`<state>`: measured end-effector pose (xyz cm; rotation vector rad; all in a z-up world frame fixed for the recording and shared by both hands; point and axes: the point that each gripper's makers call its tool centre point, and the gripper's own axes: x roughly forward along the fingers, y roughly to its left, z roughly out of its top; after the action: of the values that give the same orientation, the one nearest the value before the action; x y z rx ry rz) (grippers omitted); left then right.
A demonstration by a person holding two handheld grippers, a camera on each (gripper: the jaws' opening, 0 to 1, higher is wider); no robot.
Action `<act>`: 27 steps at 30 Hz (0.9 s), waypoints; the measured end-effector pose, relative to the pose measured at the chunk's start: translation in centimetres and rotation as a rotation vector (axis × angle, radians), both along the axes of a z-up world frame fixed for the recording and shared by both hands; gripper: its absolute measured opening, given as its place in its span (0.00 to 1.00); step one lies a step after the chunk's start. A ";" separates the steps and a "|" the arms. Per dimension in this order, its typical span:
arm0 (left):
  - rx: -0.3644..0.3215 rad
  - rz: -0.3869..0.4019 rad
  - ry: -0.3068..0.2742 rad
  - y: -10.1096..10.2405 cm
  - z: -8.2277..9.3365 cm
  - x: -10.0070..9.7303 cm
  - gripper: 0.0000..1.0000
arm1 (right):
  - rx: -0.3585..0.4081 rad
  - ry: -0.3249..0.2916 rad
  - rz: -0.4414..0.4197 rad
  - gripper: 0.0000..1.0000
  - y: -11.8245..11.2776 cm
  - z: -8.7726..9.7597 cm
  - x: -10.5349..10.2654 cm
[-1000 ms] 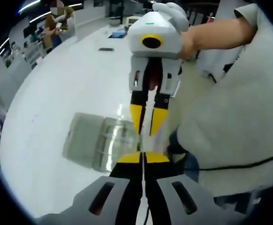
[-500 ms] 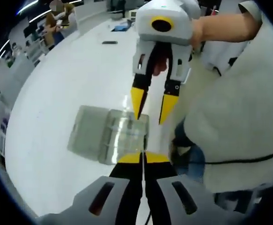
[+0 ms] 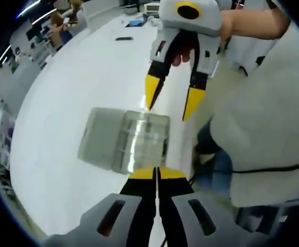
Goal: Insert the divider into the dual guide fixture by aligning both edges with the guide slots and pushing it downward to the bottom, including one-sided entry, uneven engagement, binding, and posture correction.
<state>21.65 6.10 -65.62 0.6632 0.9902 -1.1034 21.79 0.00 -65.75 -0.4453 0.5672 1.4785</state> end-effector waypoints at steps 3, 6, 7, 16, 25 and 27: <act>0.009 0.000 0.000 0.1 -0.2 0.0 0.00 | -0.009 -0.012 -0.021 0.30 -0.3 -0.1 0.3; 0.022 0.001 0.000 0.3 -0.4 0.1 0.00 | -0.010 -0.001 -0.063 0.31 -0.5 -0.4 0.6; 0.024 0.003 -0.001 0.3 -0.4 0.1 0.00 | -0.027 0.000 -0.084 0.32 -0.8 -0.7 0.7; 0.044 0.009 -0.002 1.0 -0.9 0.2 0.00 | -0.033 -0.015 -0.116 0.37 -1.0 -1.0 1.0; 0.066 0.004 -0.007 1.0 -1.3 0.3 0.00 | -0.031 -0.020 -0.136 0.41 -1.2 -1.2 1.0; 0.069 0.003 -0.007 1.0 -1.3 0.4 0.00 | -0.029 -0.015 -0.142 0.42 -1.3 -1.3 0.9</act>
<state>22.04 7.10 -66.94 0.7205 1.0269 -1.0676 22.70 -1.27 -67.02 -0.4297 0.5964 1.3319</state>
